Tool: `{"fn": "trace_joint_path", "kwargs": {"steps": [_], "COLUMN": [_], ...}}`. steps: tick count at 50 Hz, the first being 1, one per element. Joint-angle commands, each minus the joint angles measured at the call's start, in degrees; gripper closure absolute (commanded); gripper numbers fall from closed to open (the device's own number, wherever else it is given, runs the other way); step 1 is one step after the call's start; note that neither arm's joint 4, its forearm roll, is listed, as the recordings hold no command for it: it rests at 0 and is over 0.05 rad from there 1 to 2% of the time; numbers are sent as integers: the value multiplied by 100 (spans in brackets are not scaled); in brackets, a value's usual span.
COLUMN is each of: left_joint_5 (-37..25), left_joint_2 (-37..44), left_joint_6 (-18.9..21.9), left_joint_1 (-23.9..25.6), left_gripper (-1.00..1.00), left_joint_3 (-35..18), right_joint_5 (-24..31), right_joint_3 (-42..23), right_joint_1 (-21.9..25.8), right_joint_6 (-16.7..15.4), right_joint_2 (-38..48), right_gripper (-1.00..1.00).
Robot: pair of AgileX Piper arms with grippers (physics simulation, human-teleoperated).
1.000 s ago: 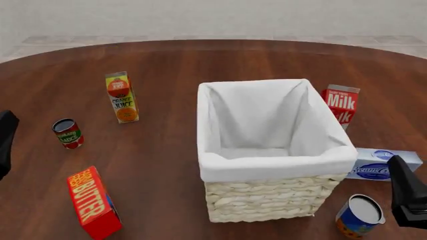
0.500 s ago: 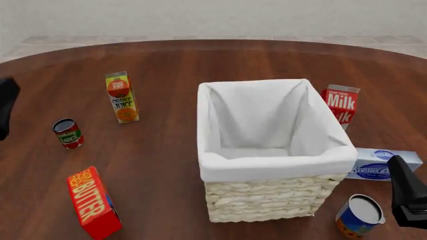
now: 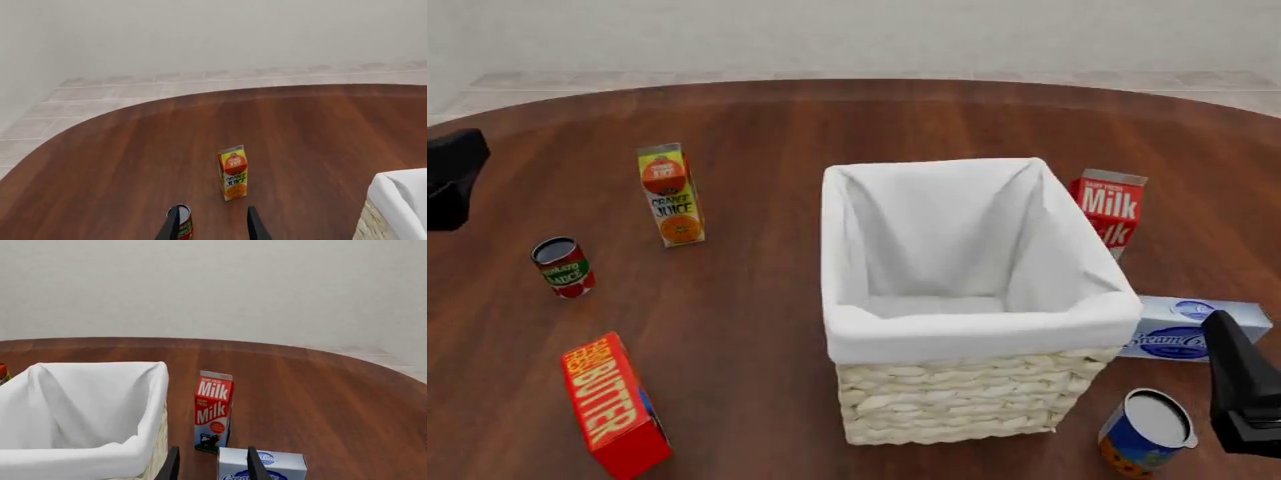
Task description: Pick up the alphabet soup and the tomato sauce, and put them in the basket.
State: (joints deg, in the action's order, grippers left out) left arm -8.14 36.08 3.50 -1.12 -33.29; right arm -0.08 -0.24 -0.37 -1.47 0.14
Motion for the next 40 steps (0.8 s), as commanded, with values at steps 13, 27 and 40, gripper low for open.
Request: {"fn": "trace_joint_path", "kwargs": {"steps": [13, 27, 40], "left_joint_5": [-392, -602, -799], "left_joint_2": [1011, 1527, 1916], "left_joint_6": [-342, -519, -622], "left_joint_1": [-654, -605, -817], "left_gripper": [-100, -100, -100], "left_joint_3": [-503, -894, -1305], "right_joint_5": [5, -18, -13], "right_joint_3": [5, 6, 2], "right_joint_1": [-10, -21, -24], "right_joint_6": [13, 25, 28], "right_joint_2": [10, 43, 40], "right_gripper": [-100, -100, -100]}}
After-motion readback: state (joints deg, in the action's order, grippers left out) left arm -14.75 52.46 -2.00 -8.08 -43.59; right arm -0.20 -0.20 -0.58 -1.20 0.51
